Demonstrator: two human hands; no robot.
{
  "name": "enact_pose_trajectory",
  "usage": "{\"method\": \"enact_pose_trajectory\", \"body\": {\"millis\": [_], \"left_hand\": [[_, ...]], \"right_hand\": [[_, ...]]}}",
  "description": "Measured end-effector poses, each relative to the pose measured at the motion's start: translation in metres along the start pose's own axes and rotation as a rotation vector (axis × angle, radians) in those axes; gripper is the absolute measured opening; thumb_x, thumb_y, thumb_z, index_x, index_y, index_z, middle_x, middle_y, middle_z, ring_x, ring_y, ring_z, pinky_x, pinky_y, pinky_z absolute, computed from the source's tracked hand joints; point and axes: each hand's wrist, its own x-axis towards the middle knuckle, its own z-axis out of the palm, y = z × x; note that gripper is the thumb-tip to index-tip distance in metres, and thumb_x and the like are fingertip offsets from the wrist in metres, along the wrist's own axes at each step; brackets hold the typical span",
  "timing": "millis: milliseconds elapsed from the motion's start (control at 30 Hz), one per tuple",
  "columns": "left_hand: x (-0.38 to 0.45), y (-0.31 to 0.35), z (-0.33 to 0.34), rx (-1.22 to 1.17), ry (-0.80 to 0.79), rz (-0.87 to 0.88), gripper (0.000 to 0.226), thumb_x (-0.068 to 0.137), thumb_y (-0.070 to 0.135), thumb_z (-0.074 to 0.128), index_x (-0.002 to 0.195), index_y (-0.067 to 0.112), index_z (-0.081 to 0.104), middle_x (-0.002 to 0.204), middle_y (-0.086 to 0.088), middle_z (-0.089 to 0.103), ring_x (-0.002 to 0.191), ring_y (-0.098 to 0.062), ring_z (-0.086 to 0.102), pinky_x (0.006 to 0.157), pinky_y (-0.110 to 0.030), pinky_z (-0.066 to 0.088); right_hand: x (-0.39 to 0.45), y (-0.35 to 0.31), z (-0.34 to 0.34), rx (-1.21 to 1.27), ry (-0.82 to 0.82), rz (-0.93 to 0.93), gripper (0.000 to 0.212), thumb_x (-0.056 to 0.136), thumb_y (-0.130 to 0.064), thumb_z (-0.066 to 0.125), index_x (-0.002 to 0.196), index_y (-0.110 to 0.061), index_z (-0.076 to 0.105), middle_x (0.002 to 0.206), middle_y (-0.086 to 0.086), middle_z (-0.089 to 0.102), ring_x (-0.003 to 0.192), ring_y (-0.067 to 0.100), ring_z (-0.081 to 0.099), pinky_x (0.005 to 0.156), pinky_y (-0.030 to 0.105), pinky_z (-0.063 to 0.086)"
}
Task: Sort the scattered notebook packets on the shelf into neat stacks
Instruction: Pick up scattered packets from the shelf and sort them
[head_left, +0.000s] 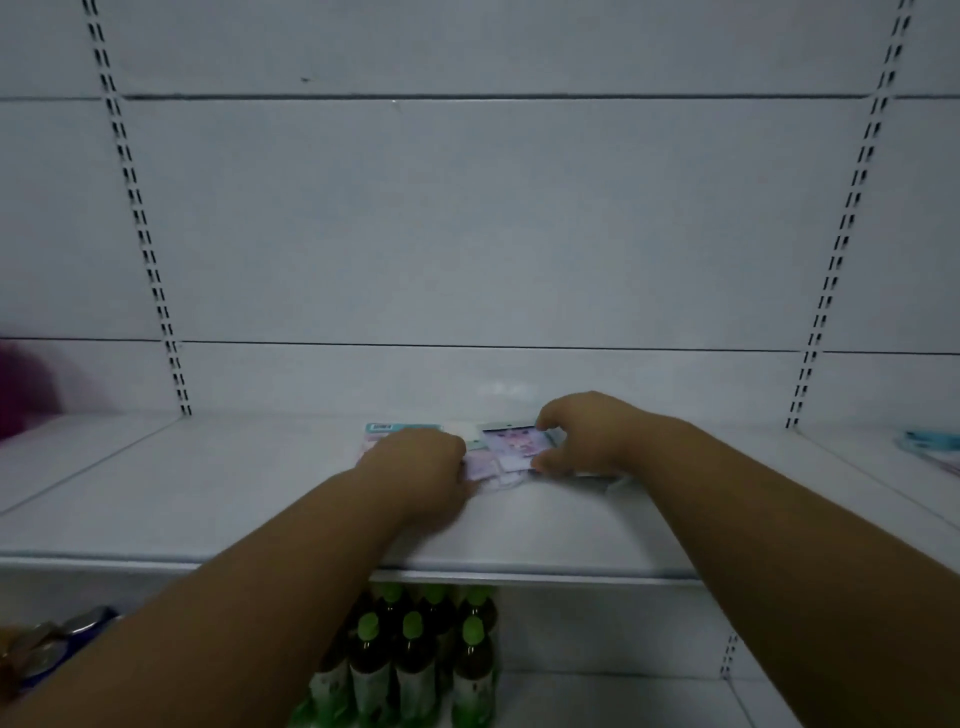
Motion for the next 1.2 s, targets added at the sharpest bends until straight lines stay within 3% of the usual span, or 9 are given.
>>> {"method": "enact_pose_trajectory", "body": {"millis": [100,200,300,400,633,800,967,1100,1200], "left_hand": [[-0.003,-0.016,-0.015,-0.029,0.121,0.033,0.010,0.086,0.021,0.055,0.093,0.015,0.060,0.090,-0.006,0.064,0.084,-0.026,0.060,0.064,-0.029,0.037],[-0.008,-0.031,-0.023,-0.152,0.299,-0.021,0.018,0.075,0.017,0.069,0.088,0.016,0.057,0.077,0.002,0.057,0.073,-0.022,0.057,0.060,-0.029,0.038],[-0.020,-0.037,-0.020,-0.333,0.535,0.035,0.019,0.088,0.012,0.059,0.105,0.013,0.066,0.095,-0.006,0.071,0.082,-0.023,0.063,0.076,-0.027,0.049],[-0.029,-0.041,-0.018,-0.393,0.676,0.103,0.027,0.090,0.008,0.057,0.117,0.005,0.064,0.111,-0.012,0.070,0.099,-0.029,0.064,0.090,-0.027,0.039],[-0.034,-0.046,-0.018,-0.495,0.695,0.051,0.039,0.089,0.010,0.045,0.124,0.003,0.059,0.121,-0.015,0.064,0.109,-0.032,0.059,0.098,-0.033,0.038],[-0.029,-0.031,-0.019,-0.457,0.675,0.119,0.036,0.085,0.004,0.055,0.119,-0.002,0.064,0.122,-0.019,0.064,0.111,-0.036,0.060,0.100,-0.037,0.035],[-0.018,0.016,-0.019,-0.516,0.691,0.167,0.034,0.085,-0.001,0.065,0.119,0.002,0.066,0.122,-0.015,0.065,0.112,-0.033,0.060,0.101,-0.035,0.035],[-0.005,0.091,-0.024,-0.520,0.670,0.276,0.035,0.082,-0.001,0.069,0.116,0.001,0.067,0.119,-0.017,0.067,0.109,-0.034,0.062,0.100,-0.036,0.034],[0.005,0.170,-0.028,-0.569,0.653,0.389,0.033,0.081,-0.003,0.069,0.114,0.000,0.068,0.117,-0.018,0.068,0.107,-0.035,0.063,0.100,-0.039,0.037]], "right_hand": [[0.005,-0.018,0.010,-0.028,-0.029,-0.016,0.050,0.077,-0.048,0.065,0.118,-0.020,0.060,0.120,0.005,0.061,0.108,0.024,0.055,0.085,0.030,0.043],[0.010,-0.030,0.014,-0.119,-0.061,-0.070,0.030,0.081,-0.043,0.061,0.090,-0.015,0.060,0.098,0.007,0.064,0.087,0.026,0.056,0.070,0.029,0.041],[0.013,-0.039,0.011,-0.197,-0.082,-0.069,0.027,0.085,-0.033,0.056,0.101,-0.012,0.062,0.106,0.011,0.065,0.095,0.029,0.058,0.079,0.032,0.046],[0.011,-0.047,0.016,-0.321,-0.075,-0.097,0.027,0.090,-0.024,0.047,0.108,-0.010,0.060,0.112,0.014,0.063,0.101,0.031,0.059,0.080,0.032,0.043],[0.004,-0.051,0.025,-0.444,0.290,-0.182,0.047,0.089,-0.014,0.044,0.135,-0.008,0.034,0.111,0.013,0.061,0.095,0.033,0.059,0.072,0.038,0.044],[-0.012,-0.041,0.003,-0.240,0.503,-0.055,0.035,0.075,-0.008,0.058,0.109,-0.010,0.051,0.094,0.011,0.060,0.081,0.033,0.057,0.061,0.036,0.041],[-0.047,-0.006,-0.026,-0.298,0.875,0.181,0.027,0.066,0.005,0.066,0.089,-0.005,0.057,0.056,0.011,0.055,0.042,0.025,0.039,0.044,0.027,0.023],[-0.099,0.049,-0.049,-0.394,0.959,0.298,0.026,0.069,0.004,0.066,0.091,-0.007,0.059,0.047,0.006,0.051,0.037,0.020,0.029,0.041,0.024,0.021],[-0.155,0.102,-0.066,-0.436,0.916,0.342,0.031,0.072,0.003,0.065,0.101,-0.007,0.061,0.053,0.007,0.058,0.039,0.024,0.042,0.041,0.026,0.030]]}}
